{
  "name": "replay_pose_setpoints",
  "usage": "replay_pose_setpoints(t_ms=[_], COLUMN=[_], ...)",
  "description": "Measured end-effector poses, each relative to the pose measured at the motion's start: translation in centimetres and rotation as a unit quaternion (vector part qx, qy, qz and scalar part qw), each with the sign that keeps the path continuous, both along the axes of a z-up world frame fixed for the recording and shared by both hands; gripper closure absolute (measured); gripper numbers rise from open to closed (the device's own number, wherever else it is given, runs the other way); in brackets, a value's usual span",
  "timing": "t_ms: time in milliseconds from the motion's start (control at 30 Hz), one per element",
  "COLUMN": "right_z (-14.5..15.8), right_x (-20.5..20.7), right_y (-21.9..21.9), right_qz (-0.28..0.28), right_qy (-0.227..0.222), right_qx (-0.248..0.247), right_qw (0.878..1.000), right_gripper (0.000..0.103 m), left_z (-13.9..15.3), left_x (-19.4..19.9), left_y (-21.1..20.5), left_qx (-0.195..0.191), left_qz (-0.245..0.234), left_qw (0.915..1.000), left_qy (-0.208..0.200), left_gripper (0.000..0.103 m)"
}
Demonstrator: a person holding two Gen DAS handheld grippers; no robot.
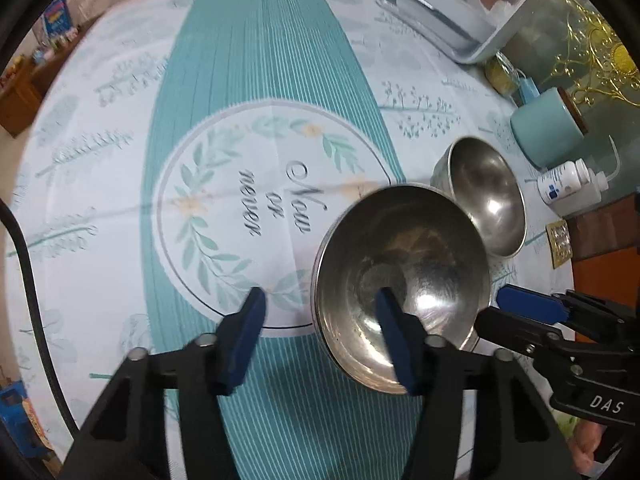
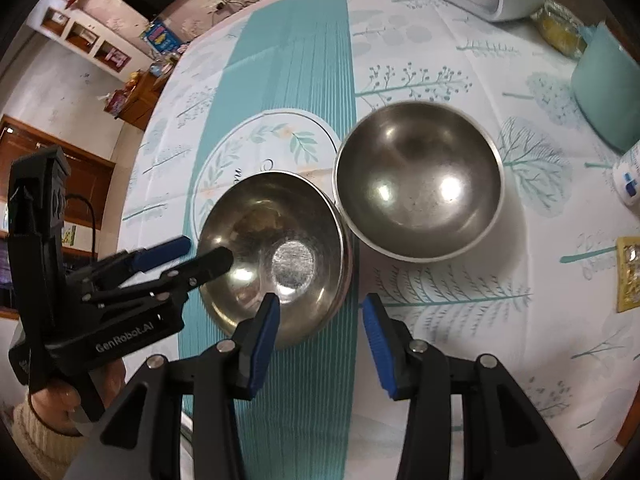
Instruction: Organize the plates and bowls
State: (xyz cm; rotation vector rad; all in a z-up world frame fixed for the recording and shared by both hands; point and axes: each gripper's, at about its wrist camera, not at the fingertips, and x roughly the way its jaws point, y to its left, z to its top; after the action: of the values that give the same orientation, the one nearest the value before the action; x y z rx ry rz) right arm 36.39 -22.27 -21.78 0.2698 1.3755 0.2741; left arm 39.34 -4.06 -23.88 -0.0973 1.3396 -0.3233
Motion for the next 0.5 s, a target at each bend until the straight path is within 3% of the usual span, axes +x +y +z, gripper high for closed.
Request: replay_pose_setpoints(t_ms=[67, 200, 233, 500], right_z=[-0.7, -1.9, -2.1, -1.8], right_x=[0.2, 0.5, 0.5, -0.1], right_y=[0.3, 0.8, 0.8, 0.4], right_qz=[-0.007, -0.011, -0.015, -0.025], right_qy=[0.005, 0.019, 0.020, 0.023], right_qx=[0.000, -0.014, -0.018, -0.018], right_qw=[1.000, 1.000, 1.000, 0.999], right_gripper=[0.060, 0.086, 0.087, 0.090], left_z=[-0.8, -1.5, -1.6, -0.6], left_x=[0.1, 0.0, -0.1, -1.1], left_y=[-0.1, -0.8, -0.9, -0.9], left_qx=[-0.007, -0.005, 0.004, -0.002], left_qz=[-0.007, -0.021, -0.024, -0.037], left_qw=[0.9999, 0.9997, 0.9997, 0.9993], left_qy=[0.008, 0.014, 0.007, 0.006], left_gripper=[0.062, 0.085, 0.090, 0.091])
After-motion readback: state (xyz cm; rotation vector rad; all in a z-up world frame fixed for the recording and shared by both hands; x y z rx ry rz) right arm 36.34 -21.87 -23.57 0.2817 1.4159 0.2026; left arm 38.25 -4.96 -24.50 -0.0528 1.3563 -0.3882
